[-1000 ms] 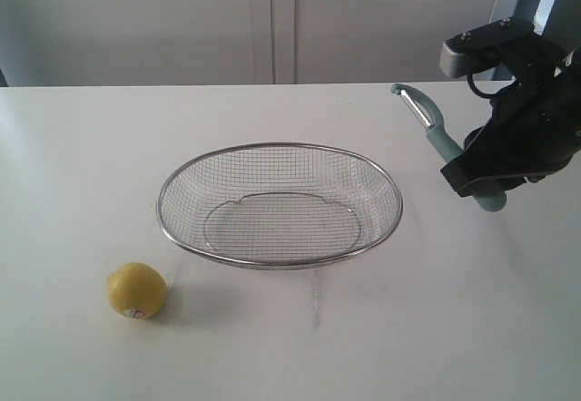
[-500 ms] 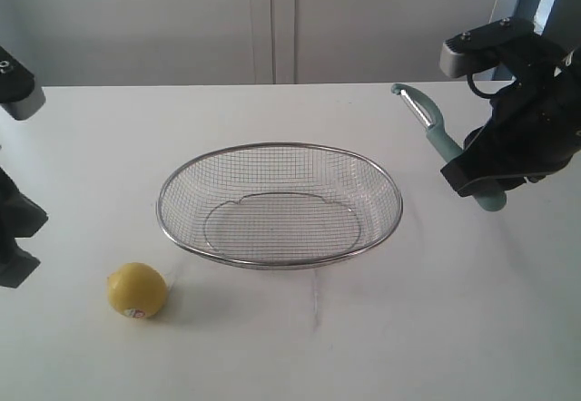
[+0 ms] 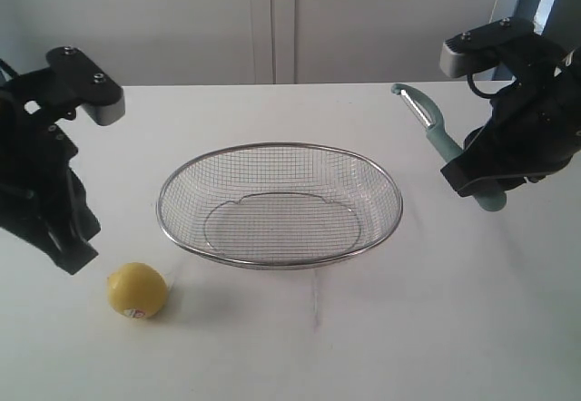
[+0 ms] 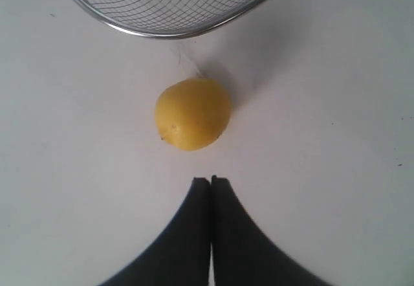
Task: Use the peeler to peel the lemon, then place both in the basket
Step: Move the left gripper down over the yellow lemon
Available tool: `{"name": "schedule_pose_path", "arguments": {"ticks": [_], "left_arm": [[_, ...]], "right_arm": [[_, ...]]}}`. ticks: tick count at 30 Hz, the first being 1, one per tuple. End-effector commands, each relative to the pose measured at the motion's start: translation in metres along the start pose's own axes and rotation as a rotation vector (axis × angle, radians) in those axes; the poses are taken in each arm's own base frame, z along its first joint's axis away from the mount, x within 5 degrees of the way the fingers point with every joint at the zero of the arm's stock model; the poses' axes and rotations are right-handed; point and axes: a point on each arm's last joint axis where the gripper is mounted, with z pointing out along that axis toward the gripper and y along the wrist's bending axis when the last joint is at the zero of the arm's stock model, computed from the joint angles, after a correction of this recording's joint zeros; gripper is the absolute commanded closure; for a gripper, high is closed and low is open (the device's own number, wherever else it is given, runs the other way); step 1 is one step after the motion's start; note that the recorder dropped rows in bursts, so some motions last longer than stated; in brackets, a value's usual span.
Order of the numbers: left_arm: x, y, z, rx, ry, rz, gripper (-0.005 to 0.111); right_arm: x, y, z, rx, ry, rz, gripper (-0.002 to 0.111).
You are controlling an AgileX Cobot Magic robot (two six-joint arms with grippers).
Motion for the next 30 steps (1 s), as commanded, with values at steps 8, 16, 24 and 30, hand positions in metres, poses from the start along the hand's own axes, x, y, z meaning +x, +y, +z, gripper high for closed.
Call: {"name": "schedule_pose_path", "arguments": {"ticks": [8,16,24,30], "left_arm": [[-0.019,0.004,0.041,0.073,0.116,0.077,0.107],[-0.022,0.004,0.056,0.107,0.133,0.263,0.096],[-0.022,0.005,0.067,0.125,0.153,0.388,0.026],[-0.022,0.005,0.084,0.166,0.190,0.540,0.010]], "right_arm": [[0.000,0.000,-0.002,0.003,-0.017,-0.007,0.108],[0.000,0.000,-0.002,0.003,-0.017,-0.007,0.108],[0.000,0.000,-0.002,0.003,-0.017,-0.007,0.108],[0.000,0.000,-0.002,0.003,-0.017,-0.007,0.108]]}}
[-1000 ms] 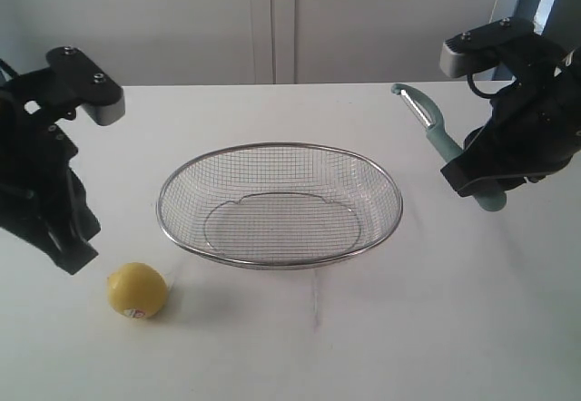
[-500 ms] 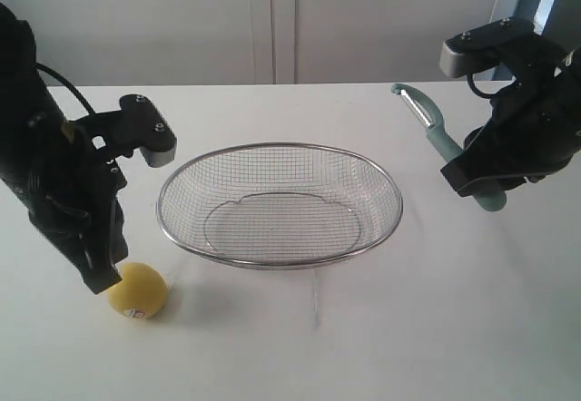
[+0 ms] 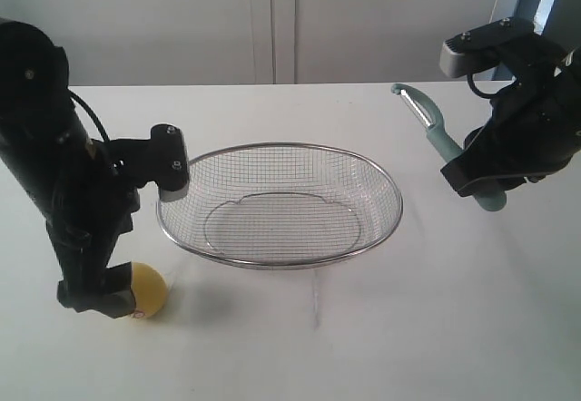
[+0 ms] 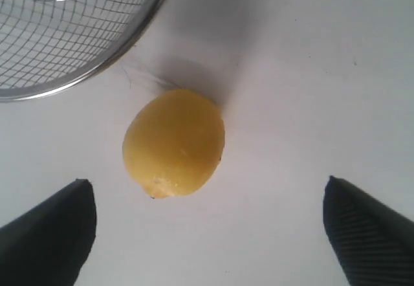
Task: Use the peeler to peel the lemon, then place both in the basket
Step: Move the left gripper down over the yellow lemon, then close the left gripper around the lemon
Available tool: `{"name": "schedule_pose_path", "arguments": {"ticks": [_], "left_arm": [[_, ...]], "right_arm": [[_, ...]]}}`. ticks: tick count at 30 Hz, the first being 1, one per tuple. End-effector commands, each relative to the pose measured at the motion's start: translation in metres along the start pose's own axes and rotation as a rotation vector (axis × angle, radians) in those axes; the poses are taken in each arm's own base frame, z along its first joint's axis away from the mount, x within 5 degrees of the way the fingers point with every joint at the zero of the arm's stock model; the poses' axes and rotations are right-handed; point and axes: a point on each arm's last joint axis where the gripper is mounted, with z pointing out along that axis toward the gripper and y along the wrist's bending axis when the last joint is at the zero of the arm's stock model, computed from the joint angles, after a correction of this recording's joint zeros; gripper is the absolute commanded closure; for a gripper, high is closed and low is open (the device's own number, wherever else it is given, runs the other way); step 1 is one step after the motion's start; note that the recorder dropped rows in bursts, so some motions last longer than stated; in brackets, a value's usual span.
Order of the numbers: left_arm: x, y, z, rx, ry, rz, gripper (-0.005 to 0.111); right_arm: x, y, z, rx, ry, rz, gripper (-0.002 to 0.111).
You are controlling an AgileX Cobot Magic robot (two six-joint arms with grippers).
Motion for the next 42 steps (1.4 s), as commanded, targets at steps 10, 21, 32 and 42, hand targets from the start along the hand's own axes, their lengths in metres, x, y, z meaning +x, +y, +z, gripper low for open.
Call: {"name": "schedule_pose_path", "arguments": {"ticks": [10,21,32,42], "left_arm": [[-0.006,0.007,0.031,0.049,0.037,0.207,0.010],[-0.004,0.010,0.049,0.072,0.095,0.236,0.010],[-0.004,0.013,0.066,0.068,0.113,0.248,0.010],[-0.005,0.015,0.068,0.047,0.102,0.253,0.010]], "right_arm": [[0.000,0.000,-0.002,0.005,-0.019,-0.007,0.108],[0.000,0.000,-0.002,0.005,-0.019,-0.007,0.108],[0.000,0.000,-0.002,0.005,-0.019,-0.007,0.108],[0.000,0.000,-0.002,0.005,-0.019,-0.007,0.108]]}}
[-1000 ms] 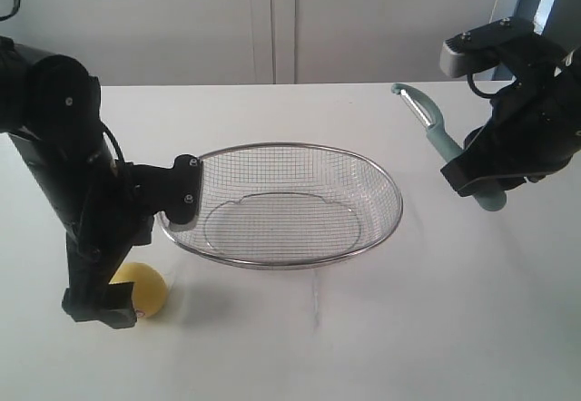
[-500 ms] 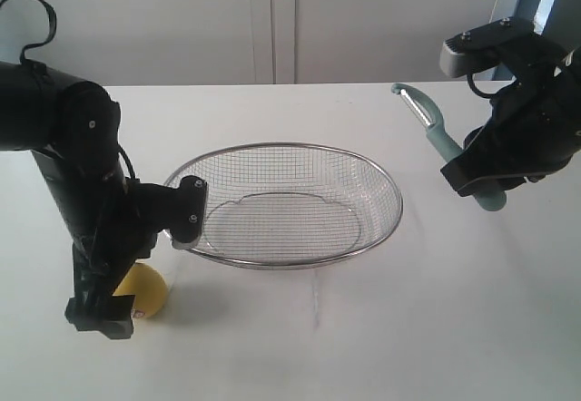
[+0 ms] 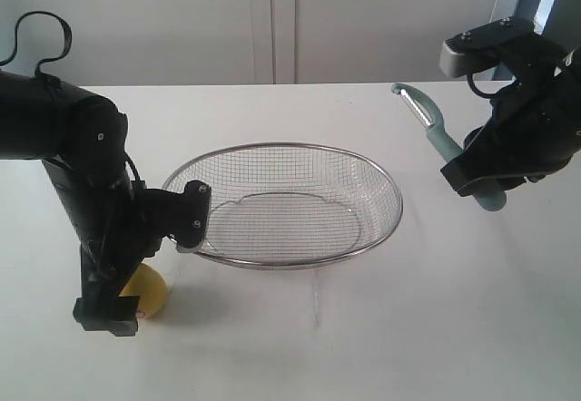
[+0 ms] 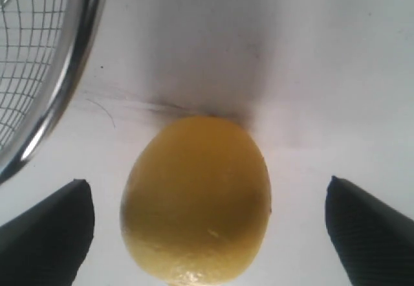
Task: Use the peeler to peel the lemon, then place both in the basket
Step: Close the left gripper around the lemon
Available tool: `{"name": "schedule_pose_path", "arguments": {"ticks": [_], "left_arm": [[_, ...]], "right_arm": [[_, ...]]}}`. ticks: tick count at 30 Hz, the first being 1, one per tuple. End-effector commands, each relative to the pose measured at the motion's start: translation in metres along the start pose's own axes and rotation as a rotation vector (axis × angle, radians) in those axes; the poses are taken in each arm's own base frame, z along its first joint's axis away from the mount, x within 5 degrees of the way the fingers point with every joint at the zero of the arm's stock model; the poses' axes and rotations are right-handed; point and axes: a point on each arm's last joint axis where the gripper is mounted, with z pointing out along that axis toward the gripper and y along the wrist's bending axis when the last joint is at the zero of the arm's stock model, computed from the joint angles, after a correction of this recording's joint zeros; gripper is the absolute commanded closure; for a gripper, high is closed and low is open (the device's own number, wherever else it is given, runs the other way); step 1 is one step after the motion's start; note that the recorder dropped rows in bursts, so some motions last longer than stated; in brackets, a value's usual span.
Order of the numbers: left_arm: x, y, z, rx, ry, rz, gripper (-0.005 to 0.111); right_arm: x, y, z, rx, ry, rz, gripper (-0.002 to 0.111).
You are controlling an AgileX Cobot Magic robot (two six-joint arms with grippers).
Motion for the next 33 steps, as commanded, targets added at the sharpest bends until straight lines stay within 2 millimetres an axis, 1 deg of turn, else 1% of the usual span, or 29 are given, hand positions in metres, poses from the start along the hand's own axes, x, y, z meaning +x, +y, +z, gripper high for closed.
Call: {"name": "schedule_pose_path", "arguments": {"ticks": [1,9,11,14,17,21,25,27,33], "left_arm": [[0.000,-0.003,0.001,0.017,0.008,0.005,0.010],[-0.001,-0.001,0.001,-0.004,-0.006,0.004,0.010],[-0.001,-0.001,0.006,0.009,0.001,0.004,0.010],[-0.001,0.000,0.019,0.043,0.022,0.005,0.010],[-0.002,0.000,0.023,0.048,0.024,0.005,0.010],[-0.003,0.001,0.023,0.033,0.016,-0.009,0.011],[-0.002,0.002,0.023,0.031,0.020,-0.005,0.019],[-0.002,0.002,0.023,0.031,0.020,-0.005,0.026],[-0.002,0.001,0.023,0.041,0.026,-0.005,0.041]], "right_arm": [[0.000,0.000,-0.002,0.005,-0.019,-0.007,0.108],[0.000,0.000,-0.002,0.005,-0.019,-0.007,0.108],[0.000,0.000,-0.002,0.005,-0.019,-0.007,0.108],[0.000,0.000,-0.002,0.005,-0.019,-0.007,0.108],[0.000,0.000,-0.002,0.005,-0.019,-0.007,0.108],[0.000,0.000,-0.002,0.005,-0.019,-0.007,0.108],[0.000,0.000,-0.002,0.005,-0.019,-0.007,0.108],[0.000,0.000,-0.002,0.005,-0.019,-0.007,0.108],[0.000,0.000,-0.002,0.005,-0.019,-0.007,0.108]]}}
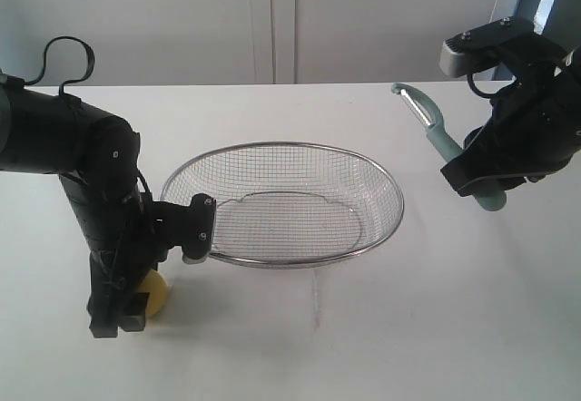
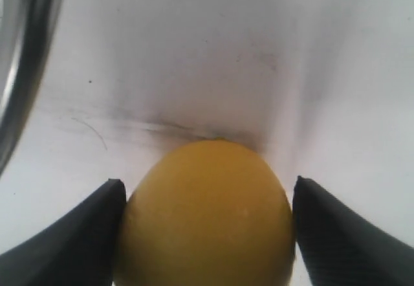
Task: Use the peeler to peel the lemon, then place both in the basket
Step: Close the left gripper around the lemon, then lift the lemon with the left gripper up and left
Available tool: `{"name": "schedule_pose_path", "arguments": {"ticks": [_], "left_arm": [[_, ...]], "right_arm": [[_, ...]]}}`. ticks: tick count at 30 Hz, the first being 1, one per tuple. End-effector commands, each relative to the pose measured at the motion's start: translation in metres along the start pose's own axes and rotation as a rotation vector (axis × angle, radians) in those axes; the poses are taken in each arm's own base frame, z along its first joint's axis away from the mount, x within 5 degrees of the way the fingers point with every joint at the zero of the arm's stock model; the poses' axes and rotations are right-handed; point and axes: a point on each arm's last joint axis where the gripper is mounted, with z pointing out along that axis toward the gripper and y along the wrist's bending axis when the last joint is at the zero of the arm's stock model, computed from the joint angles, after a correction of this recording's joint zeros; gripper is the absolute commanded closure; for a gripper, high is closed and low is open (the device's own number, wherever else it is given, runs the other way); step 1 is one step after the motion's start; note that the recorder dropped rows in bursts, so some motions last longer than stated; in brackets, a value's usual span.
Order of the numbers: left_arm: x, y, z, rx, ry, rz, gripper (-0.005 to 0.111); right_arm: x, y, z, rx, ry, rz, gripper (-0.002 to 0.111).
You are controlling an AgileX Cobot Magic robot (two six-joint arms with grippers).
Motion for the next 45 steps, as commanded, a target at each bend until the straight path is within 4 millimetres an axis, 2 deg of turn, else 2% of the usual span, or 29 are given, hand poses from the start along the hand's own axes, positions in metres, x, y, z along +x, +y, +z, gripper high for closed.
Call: {"name": "schedule_pose_path", "arguments": {"ticks": [1,5,15,19,22,29,37,40,45], "left_arm": [[0.001,-0.005,0.000,0.033,0.012,-0.011,0.044],[0.003,-0.007,0.000,0.055,0.031,-0.006,0.058],[0.009,-0.017,-0.002,0.164,0.099,-0.010,0.107],[0.009,-0.019,-0.005,0.200,0.107,-0.021,0.107],[0.007,-0.018,-0.015,0.198,0.097,-0.069,0.107],[0.003,-0.017,-0.062,0.093,-0.015,-0.211,0.107],[-0.004,-0.036,-0.124,0.044,-0.297,-0.313,0.107],[-0.002,-0.043,-0.140,0.012,-0.351,-0.288,0.107],[0.000,-0.054,-0.148,-0.048,-0.448,-0.232,0.107]], "right_arm": [[0.000,0.000,-0.002,0.005,-0.019,-0.007,0.108],[0.000,0.000,-0.002,0.005,-0.019,-0.007,0.108],[0.000,0.000,-0.002,0.005,-0.019,-0.007,0.108],[0.000,0.000,-0.002,0.005,-0.019,-0.007,0.108],[0.000,0.000,-0.002,0.005,-0.019,-0.007,0.108],[0.000,0.000,-0.002,0.005,-0.019,-0.007,0.108],[0.000,0.000,-0.002,0.005,-0.019,-0.007,0.108],[0.000,0.000,-0.002,0.005,-0.019,-0.007,0.108],[0.000,0.000,-0.002,0.005,-0.019,-0.007,0.108]]}}
